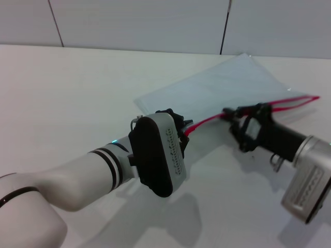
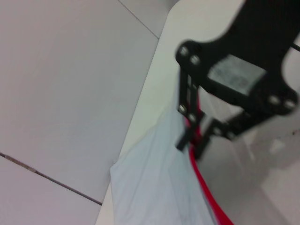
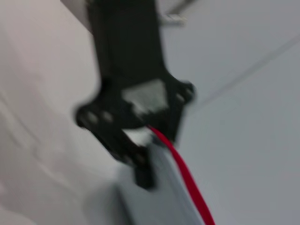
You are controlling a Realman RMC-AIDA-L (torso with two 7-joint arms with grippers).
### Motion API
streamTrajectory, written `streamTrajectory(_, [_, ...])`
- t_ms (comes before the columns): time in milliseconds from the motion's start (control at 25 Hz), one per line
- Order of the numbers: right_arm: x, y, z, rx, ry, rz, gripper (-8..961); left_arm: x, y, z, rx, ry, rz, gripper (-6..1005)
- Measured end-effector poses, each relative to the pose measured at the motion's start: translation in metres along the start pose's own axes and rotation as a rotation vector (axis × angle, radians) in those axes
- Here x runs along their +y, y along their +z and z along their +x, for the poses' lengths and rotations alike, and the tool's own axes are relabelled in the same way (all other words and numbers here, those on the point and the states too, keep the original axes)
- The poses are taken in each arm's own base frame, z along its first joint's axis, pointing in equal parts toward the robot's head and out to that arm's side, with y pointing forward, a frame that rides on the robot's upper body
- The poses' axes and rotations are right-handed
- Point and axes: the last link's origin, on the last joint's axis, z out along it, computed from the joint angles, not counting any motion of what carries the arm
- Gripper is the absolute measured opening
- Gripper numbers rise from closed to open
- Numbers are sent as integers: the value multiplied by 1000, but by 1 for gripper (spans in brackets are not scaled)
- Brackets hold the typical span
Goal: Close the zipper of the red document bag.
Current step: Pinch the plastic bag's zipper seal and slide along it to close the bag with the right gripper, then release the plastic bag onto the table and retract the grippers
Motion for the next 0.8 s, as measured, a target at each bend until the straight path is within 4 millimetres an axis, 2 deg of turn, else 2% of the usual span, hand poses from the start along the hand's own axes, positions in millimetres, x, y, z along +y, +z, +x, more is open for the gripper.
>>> streamTrajectory(240, [-19, -14, 24, 131, 31, 146, 67, 0, 0, 0, -1, -1, 0, 40])
streamTrajectory(480, [-42, -29, 50, 325, 52, 364, 67, 1, 0, -1, -5, -1, -4, 39])
streamTrajectory(680, [-55, -38, 59, 458, 72, 535, 66, 2, 0, -1, -7, 1, -9, 38])
streamTrajectory(800, [-57, -39, 60, 500, 64, 571, 66, 4, 1, -3, -10, 7, -17, 38])
